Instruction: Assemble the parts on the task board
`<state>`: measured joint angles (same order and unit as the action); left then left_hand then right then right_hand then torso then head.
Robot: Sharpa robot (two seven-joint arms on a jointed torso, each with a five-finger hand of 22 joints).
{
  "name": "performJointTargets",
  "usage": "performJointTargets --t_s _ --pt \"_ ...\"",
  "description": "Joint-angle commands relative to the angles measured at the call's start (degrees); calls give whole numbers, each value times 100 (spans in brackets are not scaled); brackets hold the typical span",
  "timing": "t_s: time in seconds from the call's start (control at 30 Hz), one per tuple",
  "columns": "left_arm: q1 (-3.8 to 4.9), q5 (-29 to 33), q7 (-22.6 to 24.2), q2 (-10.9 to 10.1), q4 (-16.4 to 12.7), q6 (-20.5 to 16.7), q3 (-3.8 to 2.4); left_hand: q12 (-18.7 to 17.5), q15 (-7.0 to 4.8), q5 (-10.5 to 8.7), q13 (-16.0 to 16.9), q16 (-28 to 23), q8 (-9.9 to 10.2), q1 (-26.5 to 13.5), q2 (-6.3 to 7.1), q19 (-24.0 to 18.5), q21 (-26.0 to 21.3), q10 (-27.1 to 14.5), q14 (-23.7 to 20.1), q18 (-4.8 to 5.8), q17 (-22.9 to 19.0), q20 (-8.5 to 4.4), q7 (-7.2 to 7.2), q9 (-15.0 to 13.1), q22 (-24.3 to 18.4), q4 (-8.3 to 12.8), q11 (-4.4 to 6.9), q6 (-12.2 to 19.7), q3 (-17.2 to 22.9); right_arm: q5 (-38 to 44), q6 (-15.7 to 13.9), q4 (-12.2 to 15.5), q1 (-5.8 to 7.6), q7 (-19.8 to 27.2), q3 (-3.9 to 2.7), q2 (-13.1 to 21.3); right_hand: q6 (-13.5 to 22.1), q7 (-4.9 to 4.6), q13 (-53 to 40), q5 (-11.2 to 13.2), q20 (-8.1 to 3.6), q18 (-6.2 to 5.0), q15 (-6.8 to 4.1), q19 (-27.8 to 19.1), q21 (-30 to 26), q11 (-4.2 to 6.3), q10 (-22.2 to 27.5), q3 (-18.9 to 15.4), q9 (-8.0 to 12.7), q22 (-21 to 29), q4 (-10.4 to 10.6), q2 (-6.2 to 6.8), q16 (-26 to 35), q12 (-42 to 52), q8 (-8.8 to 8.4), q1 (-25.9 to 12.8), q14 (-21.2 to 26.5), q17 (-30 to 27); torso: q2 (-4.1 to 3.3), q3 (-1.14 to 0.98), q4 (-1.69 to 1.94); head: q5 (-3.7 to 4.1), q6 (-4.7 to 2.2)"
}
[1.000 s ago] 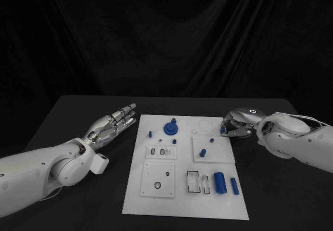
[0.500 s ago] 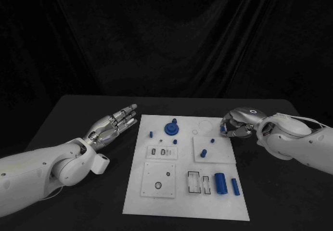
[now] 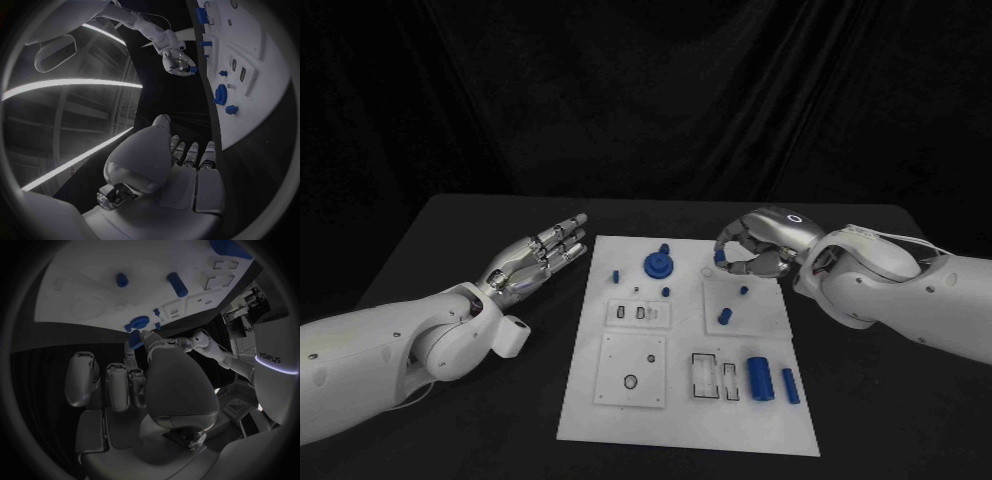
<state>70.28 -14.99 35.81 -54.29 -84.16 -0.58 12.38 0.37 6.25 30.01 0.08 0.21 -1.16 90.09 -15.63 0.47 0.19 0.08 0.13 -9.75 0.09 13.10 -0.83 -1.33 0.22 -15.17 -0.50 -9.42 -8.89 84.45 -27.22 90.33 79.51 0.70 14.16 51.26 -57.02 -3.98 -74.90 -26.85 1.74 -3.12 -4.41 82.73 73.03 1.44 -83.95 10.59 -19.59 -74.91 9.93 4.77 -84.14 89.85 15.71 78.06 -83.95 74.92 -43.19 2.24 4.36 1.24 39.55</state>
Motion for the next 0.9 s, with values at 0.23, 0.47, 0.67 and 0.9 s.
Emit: performJointTargets --t_s 0.23,0.47,0.67,0.9 --pt "-7 1 44 49 -1 95 -4 -37 31 26 -8 -21 -22 42 6 -1 19 -8 -13 -57 -9 58 -27 -4 9 -2 -31 26 28 -95 466 -202 -199 191 2 -864 -89 42 -1510 5 8 -64 1 20 -18 -65 -605 71 -302 -855 -49 7 2 15 94 82 -457 984 -11 5 21 -5 4" --pt "-7 1 34 60 -7 99 -4 -37 36 27 -8 -21 -21 45 5 -1 19 -8 -13 -57 -9 65 -22 -4 9 2 -41 28 37 -96 739 -462 -361 155 1 -1290 -63 21 -1510 18 23 -84 17 -13 -114 -84 -605 94 -328 -824 -98 26 51 15 107 109 -445 940 -14 2 20 -11 12" --pt "-7 1 29 72 -9 104 -4 -37 36 27 -8 -21 -21 45 5 -1 19 -8 -13 -57 -9 65 -22 -4 9 2 -41 28 37 -62 923 -583 -432 36 1 -1487 -12 -4 -1510 41 38 -97 36 -38 -182 -107 -605 96 -338 -803 -105 44 80 15 96 80 -437 916 -7 4 36 34 45" --pt "-7 1 24 86 0 113 -4 -37 36 27 -8 -21 -21 45 5 -1 19 -8 -13 -57 -9 65 -22 -4 9 2 -41 28 37 -4 1052 -601 -449 -141 1 -1521 5 -13 -1510 65 46 -104 45 -51 -218 -116 -605 94 -346 -792 -109 57 104 15 94 61 -430 896 -14 2 39 48 43"
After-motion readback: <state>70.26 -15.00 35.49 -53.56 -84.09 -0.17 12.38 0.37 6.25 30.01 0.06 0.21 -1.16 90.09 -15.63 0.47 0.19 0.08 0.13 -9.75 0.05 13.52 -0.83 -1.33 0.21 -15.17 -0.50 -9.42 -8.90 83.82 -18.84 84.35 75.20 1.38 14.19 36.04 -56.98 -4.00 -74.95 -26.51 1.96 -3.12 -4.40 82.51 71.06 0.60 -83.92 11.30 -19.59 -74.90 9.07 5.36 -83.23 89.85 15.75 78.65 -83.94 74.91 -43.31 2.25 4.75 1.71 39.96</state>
